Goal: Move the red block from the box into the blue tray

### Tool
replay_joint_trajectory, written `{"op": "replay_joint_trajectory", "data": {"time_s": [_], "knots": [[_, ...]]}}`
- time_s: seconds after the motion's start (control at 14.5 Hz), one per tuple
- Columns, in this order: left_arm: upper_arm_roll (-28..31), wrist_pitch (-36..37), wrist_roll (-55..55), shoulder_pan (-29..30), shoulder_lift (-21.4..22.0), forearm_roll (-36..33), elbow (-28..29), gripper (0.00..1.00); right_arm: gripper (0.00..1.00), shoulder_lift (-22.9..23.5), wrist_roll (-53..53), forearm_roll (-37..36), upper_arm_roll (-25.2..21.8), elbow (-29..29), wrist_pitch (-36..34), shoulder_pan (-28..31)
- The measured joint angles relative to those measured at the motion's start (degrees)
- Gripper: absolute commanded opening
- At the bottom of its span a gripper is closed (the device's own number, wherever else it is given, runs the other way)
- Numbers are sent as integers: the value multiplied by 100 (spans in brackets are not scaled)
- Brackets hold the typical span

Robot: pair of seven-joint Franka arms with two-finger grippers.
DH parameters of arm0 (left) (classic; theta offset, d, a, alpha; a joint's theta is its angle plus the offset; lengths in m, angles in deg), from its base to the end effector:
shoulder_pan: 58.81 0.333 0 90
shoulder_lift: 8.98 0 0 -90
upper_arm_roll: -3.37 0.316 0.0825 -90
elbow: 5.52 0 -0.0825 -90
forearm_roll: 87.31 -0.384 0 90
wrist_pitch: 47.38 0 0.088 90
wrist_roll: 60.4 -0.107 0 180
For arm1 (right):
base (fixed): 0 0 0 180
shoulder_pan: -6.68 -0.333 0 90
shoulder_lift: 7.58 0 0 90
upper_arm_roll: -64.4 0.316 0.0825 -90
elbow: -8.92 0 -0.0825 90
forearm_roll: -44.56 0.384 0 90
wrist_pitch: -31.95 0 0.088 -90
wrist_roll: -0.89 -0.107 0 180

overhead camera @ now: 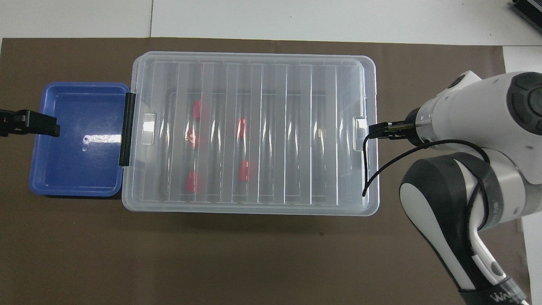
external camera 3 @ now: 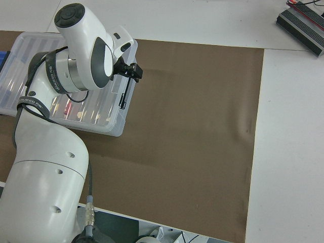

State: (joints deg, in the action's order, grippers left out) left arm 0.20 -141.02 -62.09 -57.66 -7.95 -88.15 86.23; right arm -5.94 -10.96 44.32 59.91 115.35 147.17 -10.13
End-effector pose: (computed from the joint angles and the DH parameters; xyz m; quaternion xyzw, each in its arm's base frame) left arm 0.5549 -0.0184 0.6257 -0.9991 0.0326 -0.0255 0.0077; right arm 0.5693 0.1245 0.5107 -0.9980 -0.0050 -0.0617 0.0101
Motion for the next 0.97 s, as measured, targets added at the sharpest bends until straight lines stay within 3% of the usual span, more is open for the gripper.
{"op": "replay_joint_trajectory", "data": {"time_s": [0.48, 0.97], "knots": [[107, -53, 121, 209, 10, 0, 4, 100, 100, 482, -1, 381, -25, 148, 516, 0], [57, -186, 270, 360, 154, 0, 304, 100, 100, 550, -1, -253, -53, 125, 537, 59]]}}
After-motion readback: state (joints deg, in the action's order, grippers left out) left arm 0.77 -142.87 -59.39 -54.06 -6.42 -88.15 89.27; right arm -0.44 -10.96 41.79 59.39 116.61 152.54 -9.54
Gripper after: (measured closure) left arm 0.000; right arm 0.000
